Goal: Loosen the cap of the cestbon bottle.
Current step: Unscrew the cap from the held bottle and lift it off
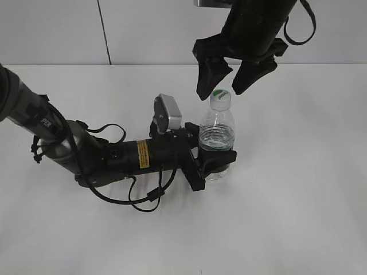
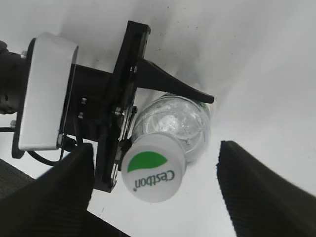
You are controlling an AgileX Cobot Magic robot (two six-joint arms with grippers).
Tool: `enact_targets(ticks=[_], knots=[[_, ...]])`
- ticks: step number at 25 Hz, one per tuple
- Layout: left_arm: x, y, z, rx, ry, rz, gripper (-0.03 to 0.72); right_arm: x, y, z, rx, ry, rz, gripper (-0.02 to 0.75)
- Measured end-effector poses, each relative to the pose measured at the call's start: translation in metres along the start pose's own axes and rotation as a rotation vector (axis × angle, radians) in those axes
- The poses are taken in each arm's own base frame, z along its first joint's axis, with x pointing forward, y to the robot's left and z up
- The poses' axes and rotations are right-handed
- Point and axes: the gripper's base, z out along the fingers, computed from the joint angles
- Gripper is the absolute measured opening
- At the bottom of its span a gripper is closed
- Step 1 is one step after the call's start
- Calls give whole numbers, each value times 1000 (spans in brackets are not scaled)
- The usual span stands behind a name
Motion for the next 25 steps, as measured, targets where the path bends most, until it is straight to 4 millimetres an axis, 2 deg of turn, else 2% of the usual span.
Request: enact_targets(ticks=[6,25], knots=[[0,0,0,0,0,0,405,0,0,8,16,21,-10,590],[0,0,0,0,0,0,405,-1,-3,15,19,38,-6,581]])
